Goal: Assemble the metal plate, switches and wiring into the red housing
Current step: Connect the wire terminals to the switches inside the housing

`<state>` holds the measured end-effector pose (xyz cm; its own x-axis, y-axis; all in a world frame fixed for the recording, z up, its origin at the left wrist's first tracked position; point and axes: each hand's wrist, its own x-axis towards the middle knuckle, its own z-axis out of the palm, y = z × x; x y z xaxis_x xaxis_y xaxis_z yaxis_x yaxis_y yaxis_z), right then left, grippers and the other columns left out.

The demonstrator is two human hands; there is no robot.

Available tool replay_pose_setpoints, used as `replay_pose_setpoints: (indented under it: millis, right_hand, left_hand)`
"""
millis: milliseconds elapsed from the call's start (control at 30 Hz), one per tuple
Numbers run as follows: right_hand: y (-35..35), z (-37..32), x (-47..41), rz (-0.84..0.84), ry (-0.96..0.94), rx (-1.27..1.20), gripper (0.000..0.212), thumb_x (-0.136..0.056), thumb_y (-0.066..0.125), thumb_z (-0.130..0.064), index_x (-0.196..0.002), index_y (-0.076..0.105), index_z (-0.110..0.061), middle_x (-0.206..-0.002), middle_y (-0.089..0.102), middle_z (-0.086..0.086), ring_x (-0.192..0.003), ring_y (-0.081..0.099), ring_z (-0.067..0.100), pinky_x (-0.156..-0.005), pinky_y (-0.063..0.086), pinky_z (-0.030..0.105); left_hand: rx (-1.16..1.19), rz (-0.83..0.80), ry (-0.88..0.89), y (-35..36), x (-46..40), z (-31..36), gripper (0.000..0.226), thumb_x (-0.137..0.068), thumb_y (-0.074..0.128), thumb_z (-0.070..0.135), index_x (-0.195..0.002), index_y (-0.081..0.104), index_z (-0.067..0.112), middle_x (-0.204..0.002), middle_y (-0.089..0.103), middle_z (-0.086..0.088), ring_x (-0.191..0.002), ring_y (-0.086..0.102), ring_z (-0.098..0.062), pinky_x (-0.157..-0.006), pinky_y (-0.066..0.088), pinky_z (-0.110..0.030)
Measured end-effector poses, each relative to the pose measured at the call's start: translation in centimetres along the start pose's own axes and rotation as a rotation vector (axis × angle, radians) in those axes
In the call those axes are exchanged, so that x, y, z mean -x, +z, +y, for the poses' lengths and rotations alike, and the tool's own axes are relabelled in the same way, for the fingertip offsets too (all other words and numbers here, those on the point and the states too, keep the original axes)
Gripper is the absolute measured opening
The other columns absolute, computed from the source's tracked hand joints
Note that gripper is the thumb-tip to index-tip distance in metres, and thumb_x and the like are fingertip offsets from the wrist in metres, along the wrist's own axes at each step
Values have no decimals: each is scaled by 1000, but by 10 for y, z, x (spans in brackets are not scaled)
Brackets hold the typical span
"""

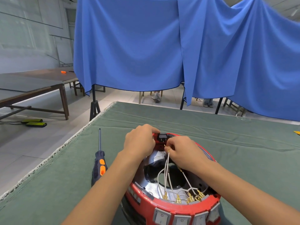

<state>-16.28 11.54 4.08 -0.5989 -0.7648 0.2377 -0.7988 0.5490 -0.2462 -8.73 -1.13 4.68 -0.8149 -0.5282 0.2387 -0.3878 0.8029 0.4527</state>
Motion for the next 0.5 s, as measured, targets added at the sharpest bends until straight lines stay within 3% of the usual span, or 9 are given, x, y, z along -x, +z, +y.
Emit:
replay_pose_setpoints:
  millis: [300, 500]
  right_hand:
    - [4, 0, -4, 59, -49, 14, 22, -93, 49, -21, -83, 65, -9, -80, 65, 8, -75, 57, 27, -64, 46, 36]
    - [5, 0, -4, 63, -47, -2, 23, -94, 50, -24, -82, 66, -12, -79, 65, 5, -73, 57, 23, -61, 44, 33]
  left_hand:
    - [16, -46, 24, -2, 1, 1, 47, -87, 46, 13, -119, 60, 45, -111, 68, -4, -100, 62, -29, -80, 45, -33]
    - [36, -46, 29, -2, 1, 1, 47, -87, 47, 12, -118, 61, 43, -111, 68, -3, -99, 62, -29, -78, 44, -33]
